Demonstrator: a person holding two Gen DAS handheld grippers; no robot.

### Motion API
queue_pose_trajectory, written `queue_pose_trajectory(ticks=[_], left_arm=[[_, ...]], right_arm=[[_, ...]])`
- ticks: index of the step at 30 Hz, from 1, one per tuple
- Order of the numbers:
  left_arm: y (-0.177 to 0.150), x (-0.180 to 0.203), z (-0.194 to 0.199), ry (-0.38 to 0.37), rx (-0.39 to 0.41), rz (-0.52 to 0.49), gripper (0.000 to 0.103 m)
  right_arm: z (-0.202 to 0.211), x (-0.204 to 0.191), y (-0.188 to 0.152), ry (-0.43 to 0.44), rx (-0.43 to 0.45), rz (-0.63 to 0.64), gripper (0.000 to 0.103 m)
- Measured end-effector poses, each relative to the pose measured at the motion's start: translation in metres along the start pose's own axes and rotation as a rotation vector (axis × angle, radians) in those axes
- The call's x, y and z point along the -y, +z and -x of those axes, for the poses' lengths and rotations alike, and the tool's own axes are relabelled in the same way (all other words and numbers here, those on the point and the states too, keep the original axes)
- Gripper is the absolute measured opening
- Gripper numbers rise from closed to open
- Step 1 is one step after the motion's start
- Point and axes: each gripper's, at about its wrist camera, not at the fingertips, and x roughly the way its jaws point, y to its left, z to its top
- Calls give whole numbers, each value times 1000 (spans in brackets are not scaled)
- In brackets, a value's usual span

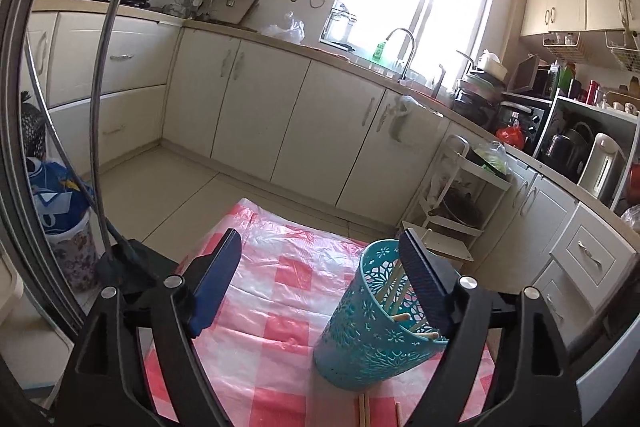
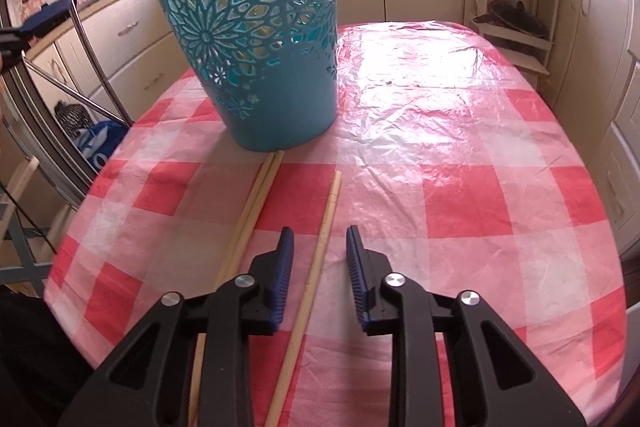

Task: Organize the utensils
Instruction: 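Grasp a chopstick with the right gripper and lift it over the basket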

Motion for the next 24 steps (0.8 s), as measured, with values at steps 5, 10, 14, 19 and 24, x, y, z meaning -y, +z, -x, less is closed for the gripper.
queue_pose_trajectory(ticks=[5,10,14,19,24], left_arm=[[4,-9,2,12,-2,-15,84],[6,-21,-2,24,-31,4,88],[6,-30,-4,42,-48,30,88],[5,-32,-5,44,-62,45,89],[4,-30,-5,41,-62,39,90]], right_arm=[[1,-21,-3,-106,-16,156,9],[8,-7,-5,-40,-62,89,6],[30,20,-2,107,-39,-82,6],[79,42,19,247,91,-206,6],[119,48,73,324,269,-259,6]])
